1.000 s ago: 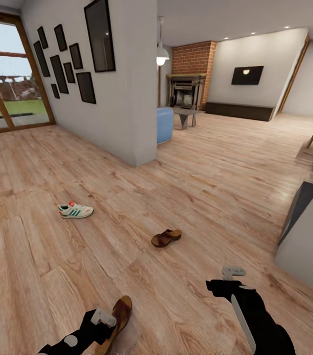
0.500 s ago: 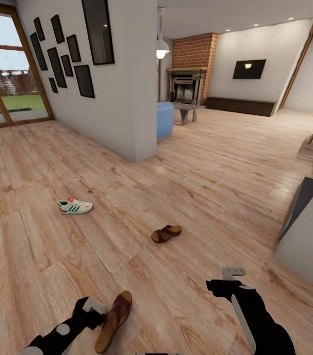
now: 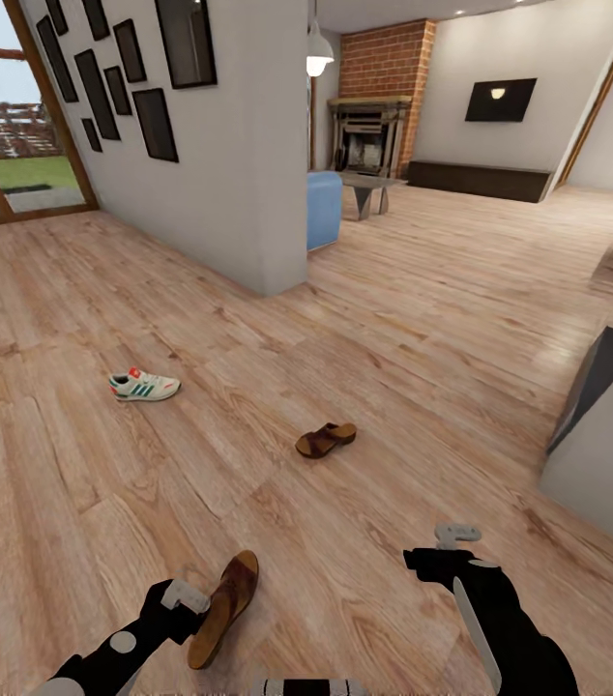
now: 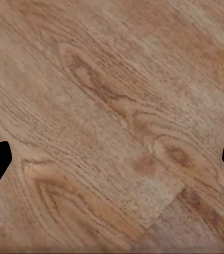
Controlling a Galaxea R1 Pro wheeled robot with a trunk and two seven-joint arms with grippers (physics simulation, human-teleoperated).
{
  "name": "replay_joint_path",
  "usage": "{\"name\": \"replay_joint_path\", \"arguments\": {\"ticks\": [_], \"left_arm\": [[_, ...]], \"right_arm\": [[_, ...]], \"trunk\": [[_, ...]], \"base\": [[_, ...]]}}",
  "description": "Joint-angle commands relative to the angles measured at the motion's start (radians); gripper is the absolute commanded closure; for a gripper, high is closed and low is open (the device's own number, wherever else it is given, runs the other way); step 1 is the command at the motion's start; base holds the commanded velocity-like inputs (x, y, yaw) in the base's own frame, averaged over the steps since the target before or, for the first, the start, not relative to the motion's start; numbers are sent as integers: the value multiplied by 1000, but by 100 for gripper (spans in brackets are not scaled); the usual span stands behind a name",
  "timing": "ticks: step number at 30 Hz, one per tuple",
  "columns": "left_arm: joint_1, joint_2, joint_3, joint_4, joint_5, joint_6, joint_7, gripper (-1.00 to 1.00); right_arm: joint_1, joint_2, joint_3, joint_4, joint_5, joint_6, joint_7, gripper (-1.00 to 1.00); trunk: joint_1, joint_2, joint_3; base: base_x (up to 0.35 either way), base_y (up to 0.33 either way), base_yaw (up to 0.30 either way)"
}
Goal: Pick up the two gym shoes and the two sandals from the corridor floor and place them onto the hallstand (shoe rack) in the corridor, making sure they are on the rack and not on the floor. Arrange them so the two gym shoes are next to each other and the two sandals are next to each other.
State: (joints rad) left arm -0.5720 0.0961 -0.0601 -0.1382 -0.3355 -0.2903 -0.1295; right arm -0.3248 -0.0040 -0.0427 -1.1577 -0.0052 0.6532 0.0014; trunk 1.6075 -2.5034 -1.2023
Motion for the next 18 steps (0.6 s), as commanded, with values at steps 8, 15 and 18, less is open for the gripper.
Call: {"name": "replay_joint_path", "arguments": {"ticks": [8,15,18], "left_arm": [[-1,1,-6,0,3,-3,-1,-100],[-1,1,-6,-1,3,-3,-1,-100],[-1,1,-6,-1,2,-3,-1,-100]], "right_arm": [[0,0,0,-1,0,5,0,-100],[0,0,0,-1,0,5,0,-100],[0,0,0,-1,-1,5,0,-100]], "trunk": [[3,-2,-45],[6,-4,-83],[8,-5,-99]], "base": [[0,0,27],[0,0,51],[0,0,54]]}}
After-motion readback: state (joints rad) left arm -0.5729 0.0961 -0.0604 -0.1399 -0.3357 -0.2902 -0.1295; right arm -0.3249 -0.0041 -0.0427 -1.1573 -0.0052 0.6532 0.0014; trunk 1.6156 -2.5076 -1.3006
